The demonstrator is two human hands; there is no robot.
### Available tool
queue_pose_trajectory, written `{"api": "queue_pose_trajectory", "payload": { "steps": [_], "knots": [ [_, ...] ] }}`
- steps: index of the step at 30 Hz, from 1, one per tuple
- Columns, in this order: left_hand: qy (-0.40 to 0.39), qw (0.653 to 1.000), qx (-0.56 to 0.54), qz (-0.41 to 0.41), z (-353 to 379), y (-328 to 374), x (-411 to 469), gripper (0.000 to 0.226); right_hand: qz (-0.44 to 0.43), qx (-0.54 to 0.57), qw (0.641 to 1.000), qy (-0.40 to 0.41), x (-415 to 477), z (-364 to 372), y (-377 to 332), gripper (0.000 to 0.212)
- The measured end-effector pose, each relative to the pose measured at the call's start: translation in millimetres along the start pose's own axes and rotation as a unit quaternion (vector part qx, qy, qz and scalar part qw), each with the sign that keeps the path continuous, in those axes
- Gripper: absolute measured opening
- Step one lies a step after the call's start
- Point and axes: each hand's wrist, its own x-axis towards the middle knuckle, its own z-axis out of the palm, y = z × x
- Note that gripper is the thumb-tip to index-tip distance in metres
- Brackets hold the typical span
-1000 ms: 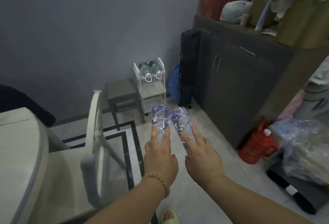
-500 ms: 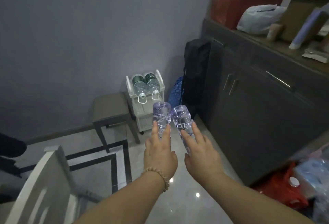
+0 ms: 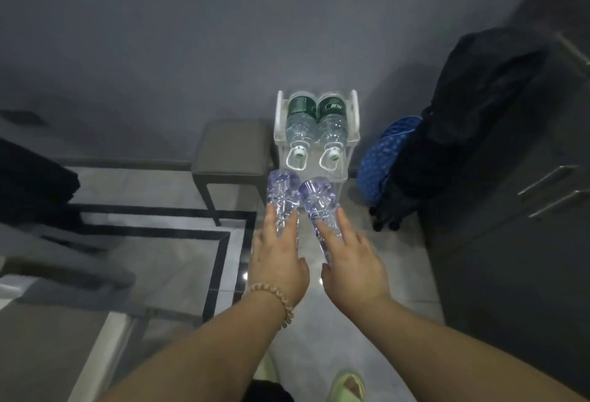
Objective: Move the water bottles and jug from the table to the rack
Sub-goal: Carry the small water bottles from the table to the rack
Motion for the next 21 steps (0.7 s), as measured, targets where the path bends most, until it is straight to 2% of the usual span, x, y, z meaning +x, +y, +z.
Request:
{"api": "queue_pose_trajectory", "payload": {
  "steps": [4,13,21],
  "knots": [
    [-0.021,1.000,0.008,-0.010,21,-26,42,0.082,-0.001,-0.009,1.000,-0.017,42,29,0,0.079],
    [-0.082,0.996,0.016,0.012,86,-91,148,0.084,0.059,0.000,0.997,-0.045,134,120,11,0.075],
    [-0.061,0.998,-0.016,-0.002,201,-118,214,0.084,0.064,0.002,0.997,-0.033,213,219,67,0.077]
  ]
}}
